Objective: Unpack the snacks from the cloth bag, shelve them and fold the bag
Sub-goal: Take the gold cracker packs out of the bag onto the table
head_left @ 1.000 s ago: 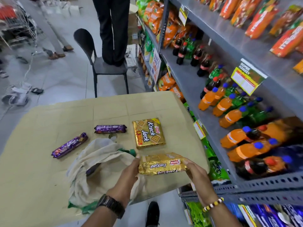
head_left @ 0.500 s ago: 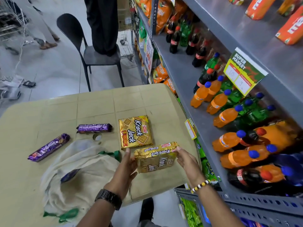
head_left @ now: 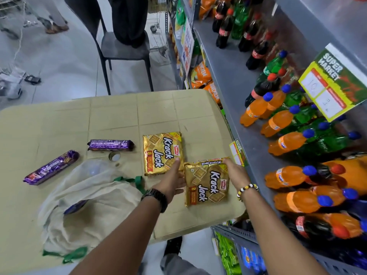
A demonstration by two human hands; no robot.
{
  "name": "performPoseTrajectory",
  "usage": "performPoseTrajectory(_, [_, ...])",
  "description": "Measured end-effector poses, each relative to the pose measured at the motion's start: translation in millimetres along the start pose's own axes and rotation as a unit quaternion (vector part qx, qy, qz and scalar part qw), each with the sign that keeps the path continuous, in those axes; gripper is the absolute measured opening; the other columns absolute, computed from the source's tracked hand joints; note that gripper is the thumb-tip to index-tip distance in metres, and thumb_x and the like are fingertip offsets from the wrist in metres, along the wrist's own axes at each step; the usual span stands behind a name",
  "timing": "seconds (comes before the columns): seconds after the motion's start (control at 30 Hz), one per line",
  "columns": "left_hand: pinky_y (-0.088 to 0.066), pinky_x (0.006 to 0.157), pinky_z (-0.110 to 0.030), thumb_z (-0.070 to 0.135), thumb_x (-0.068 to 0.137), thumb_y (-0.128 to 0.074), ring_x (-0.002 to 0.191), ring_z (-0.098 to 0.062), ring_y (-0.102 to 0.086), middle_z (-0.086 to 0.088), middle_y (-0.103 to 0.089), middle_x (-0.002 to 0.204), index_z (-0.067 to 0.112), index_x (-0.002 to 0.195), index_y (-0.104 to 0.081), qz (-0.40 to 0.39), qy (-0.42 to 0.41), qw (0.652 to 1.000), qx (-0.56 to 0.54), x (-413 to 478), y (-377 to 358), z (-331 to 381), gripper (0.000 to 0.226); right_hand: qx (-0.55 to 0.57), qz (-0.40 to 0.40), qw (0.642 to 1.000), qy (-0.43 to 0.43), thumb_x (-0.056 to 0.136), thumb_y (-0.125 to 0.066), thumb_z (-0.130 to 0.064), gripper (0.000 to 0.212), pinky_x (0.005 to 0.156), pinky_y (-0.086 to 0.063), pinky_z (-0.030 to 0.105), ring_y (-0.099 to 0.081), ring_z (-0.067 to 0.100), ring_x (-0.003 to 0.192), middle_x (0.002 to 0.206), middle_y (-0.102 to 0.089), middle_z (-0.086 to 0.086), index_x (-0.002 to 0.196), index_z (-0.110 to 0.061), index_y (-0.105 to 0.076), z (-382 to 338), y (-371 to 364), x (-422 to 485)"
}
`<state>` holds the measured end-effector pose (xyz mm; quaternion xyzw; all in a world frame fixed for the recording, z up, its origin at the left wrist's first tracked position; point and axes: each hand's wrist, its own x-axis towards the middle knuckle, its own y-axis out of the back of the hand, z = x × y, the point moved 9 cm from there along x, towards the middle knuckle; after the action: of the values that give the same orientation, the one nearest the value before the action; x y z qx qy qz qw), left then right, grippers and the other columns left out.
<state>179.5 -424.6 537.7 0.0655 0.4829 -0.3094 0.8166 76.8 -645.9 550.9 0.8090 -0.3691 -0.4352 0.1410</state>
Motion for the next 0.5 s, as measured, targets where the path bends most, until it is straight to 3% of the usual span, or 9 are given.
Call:
performPoseTrajectory(0.07, [-0.036,0.109,-0.045,0.082,0.086,-0.031,0.131,-0.026,-0.05,-0.011,-0.05,0.148,0.013,0.149,-0.039,0.01,0.006,1.0,0.017,9,-5,3,0.094,-0.053,-0.014,0.998,-0.008,0.086,-0.048,-0.055,0.052,0.069,-0.039,0.039,-0.05,0.03,0.074,0.073,-0.055,0.009,0.06,-0.01,-0.054,4,-6,14])
performPoseTrajectory(0.17, [-0.027,0.116,-0.049,0.083,0.086,-0.029,0.139,-0.025,-0.042,-0.005,-0.044,0.154,0.025,0.152,-0.035,0.011,0.002,0.999,0.051,20,-15,0,0.088,-0.081,-0.037,0.996,-0.024,0.089,-0.044,-0.053,0.052,0.068,-0.039,0.037,-0.053,0.031,0.077,0.089,-0.062,0.017,0.08,-0.005,-0.061,21,-22,32])
performPoseTrajectory(0.27, [-0.018,0.121,-0.049,0.084,0.086,-0.023,0.146,-0.025,-0.032,-0.004,-0.038,0.158,0.029,0.153,-0.032,-0.006,0.015,0.997,0.075,28,-27,-7,0.088,-0.08,-0.035,0.995,-0.041,0.084,-0.045,-0.054,0.052,0.073,-0.043,0.038,-0.058,0.034,0.087,0.094,-0.064,0.017,0.088,-0.005,-0.063,35,-29,35])
performPoseTrajectory(0.33, [-0.02,0.119,-0.04,0.072,0.096,-0.019,0.145,-0.022,-0.034,-0.004,-0.041,0.155,0.025,0.15,-0.039,-0.015,0.012,0.997,0.075,32,-34,-10,0.074,-0.066,-0.048,0.995,-0.051,0.078,-0.044,-0.056,0.056,0.08,-0.046,0.04,-0.059,0.035,0.094,0.102,-0.066,0.016,0.096,-0.006,-0.064,43,-35,38])
performPoseTrajectory(0.4, [-0.026,0.107,-0.031,0.062,0.102,-0.017,0.142,-0.021,-0.039,-0.005,-0.046,0.152,0.023,0.147,-0.042,-0.013,0.008,0.997,0.073,40,-35,-13,0.065,-0.058,-0.054,0.995,-0.054,0.075,-0.043,-0.057,0.062,0.084,-0.046,0.041,-0.059,0.035,0.098,0.11,-0.066,0.016,0.104,-0.006,-0.064,47,-39,41])
performPoseTrajectory(0.5, [-0.026,0.108,-0.032,0.061,0.102,-0.015,0.142,-0.021,-0.038,-0.005,-0.046,0.152,0.023,0.146,-0.043,-0.026,-0.001,0.997,0.078,42,-36,-13,0.065,-0.061,-0.052,0.995,-0.057,0.074,-0.042,-0.055,0.061,0.084,-0.047,0.041,-0.06,0.034,0.096,0.109,-0.067,0.016,0.105,-0.007,-0.063,48,-39,43])
